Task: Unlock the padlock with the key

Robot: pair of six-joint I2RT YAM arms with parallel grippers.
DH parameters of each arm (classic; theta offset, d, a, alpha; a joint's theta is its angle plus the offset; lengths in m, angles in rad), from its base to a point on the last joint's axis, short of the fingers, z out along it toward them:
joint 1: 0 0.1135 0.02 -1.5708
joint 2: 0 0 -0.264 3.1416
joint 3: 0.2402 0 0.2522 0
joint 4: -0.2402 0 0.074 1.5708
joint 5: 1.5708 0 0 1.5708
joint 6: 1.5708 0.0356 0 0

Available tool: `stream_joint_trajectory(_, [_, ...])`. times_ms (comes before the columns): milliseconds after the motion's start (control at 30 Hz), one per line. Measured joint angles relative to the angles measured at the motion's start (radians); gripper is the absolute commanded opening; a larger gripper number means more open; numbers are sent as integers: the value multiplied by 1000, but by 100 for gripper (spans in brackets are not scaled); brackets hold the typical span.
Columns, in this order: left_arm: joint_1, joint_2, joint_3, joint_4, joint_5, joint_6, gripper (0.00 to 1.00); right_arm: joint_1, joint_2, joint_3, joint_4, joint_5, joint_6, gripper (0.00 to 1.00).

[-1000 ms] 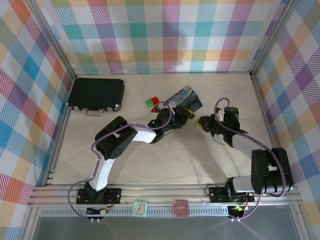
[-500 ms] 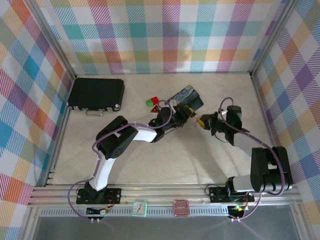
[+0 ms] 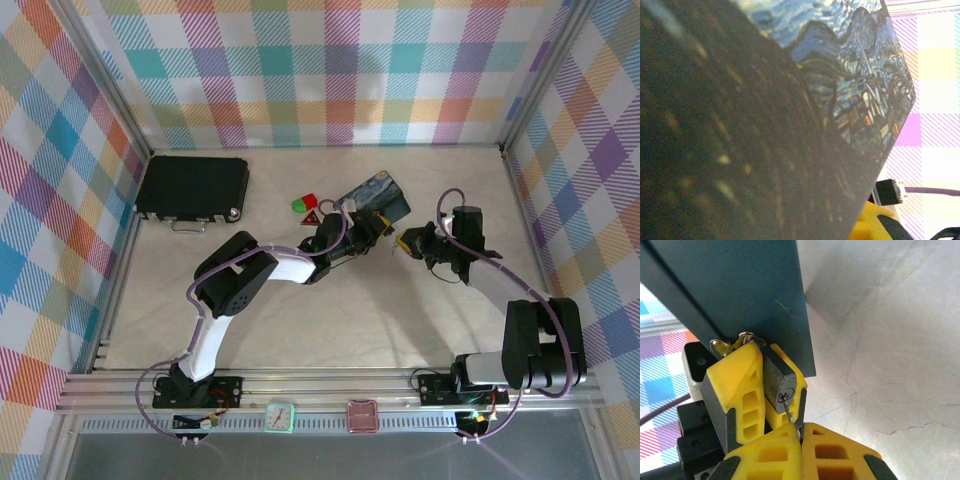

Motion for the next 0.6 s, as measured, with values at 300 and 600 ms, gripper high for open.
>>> stream_joint_trajectory(300, [0, 8, 18, -9, 23, 16, 0, -5, 7, 95, -175, 32, -146, 0])
stream_joint_trajectory(600, [-2, 8, 18, -6, 17, 18, 0, -11, 15, 72, -122, 5, -13, 0])
